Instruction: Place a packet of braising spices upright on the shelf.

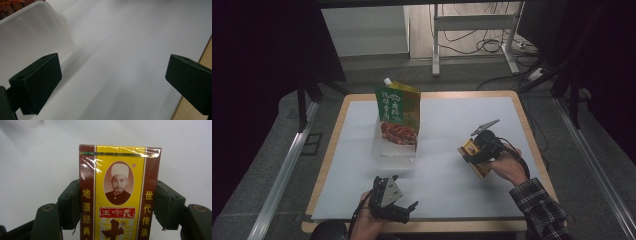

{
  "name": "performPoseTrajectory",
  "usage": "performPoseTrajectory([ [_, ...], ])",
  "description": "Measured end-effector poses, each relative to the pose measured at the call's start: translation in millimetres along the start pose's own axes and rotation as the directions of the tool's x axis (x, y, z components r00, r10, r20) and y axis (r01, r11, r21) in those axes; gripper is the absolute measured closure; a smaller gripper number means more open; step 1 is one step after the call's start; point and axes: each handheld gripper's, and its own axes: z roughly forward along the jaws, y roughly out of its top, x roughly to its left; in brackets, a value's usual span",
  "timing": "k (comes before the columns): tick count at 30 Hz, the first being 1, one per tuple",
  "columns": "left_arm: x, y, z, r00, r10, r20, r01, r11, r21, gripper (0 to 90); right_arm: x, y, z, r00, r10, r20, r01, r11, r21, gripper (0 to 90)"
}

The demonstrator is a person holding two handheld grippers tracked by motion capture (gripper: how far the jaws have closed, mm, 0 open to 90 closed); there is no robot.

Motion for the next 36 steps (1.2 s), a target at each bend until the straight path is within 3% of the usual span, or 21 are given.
performPoseTrajectory([
  [7, 0.4, 0.0, -0.3, 1.0, -0.003, 0.001, 0.003, 1.0, -0.003, 0.5, 0.1, -8.7, -8.7, 0.9999, 0.015, 0.004, -0.014, 0.9915, -0.129, 31.8],
  [14, 2.3, -0.5, -1.1, 0.9998, -0.017, 0.007, 0.017, 0.9998, -0.005, 0.5, 5.3, -8.5, -18.2, 0.9999, 0.011, 0.004, -0.009, 0.9696, -0.245, 31.8],
  [25, 5.4, -1.0, -4.2, 0.9966, -0.069, 0.044, 0.07, 0.9972, -0.026, 0.6, 16.8, 0.3, -23.4, 0.9996, -0.025, -0.014, 0.019, 0.9397, -0.342, 31.8],
  [36, 5.7, -1.9, -6.8, 0.9958, -0.079, 0.045, 0.08, 0.9964, -0.026, 0.6, 30.6, 16.4, -26.8, 0.9983, -0.057, -0.014, 0.046, 0.9042, -0.425, 31.8],
])
